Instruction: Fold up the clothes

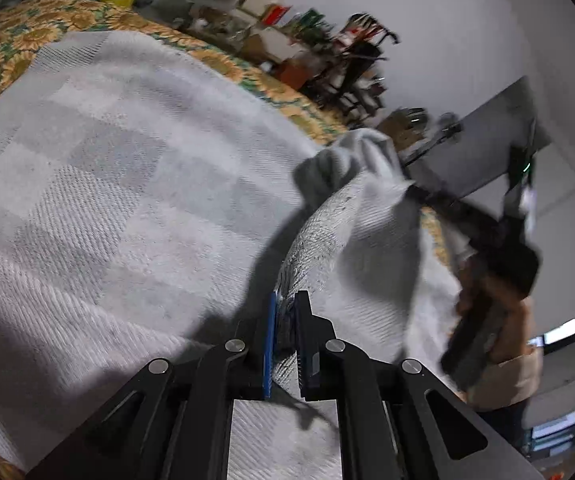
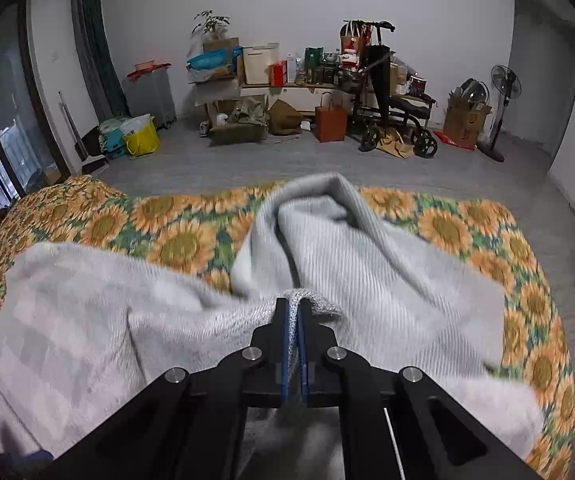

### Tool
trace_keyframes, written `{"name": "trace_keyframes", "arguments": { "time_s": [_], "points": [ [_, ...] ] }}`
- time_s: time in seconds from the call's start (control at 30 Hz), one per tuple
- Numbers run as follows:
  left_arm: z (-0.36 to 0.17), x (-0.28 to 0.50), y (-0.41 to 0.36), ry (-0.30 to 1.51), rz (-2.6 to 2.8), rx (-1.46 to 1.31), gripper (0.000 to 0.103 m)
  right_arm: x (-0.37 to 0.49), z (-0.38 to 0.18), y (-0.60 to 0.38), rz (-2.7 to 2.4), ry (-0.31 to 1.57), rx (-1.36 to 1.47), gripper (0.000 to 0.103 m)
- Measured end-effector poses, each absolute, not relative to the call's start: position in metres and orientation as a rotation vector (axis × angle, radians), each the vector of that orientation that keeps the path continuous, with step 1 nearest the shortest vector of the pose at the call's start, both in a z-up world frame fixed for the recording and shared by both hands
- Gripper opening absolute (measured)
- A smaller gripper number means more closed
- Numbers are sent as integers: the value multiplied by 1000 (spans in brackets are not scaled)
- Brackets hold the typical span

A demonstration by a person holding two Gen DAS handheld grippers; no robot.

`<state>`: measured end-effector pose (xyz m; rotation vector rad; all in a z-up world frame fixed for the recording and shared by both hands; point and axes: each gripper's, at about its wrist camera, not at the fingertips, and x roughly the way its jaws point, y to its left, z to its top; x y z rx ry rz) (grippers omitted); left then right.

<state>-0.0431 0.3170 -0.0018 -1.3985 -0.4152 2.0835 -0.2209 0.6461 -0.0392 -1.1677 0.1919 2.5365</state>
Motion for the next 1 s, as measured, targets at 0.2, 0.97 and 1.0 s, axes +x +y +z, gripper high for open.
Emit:
{"name": "trace_keyframes", "arguments": {
  "time_s": [0.2, 0.97, 1.0],
  "points": [
    [2, -39, 325, -334, 2194, -1394, 9, -249, -60, 641, 2467, 117, -1246, 9],
    [0, -116, 422, -48, 2109, -1481, 53, -111, -80, 583, 2690, 655, -1382, 45],
    [-5, -117, 420, -71, 2091, -1498, 28, -111, -81, 582, 2700, 653, -1394, 29]
  ]
}}
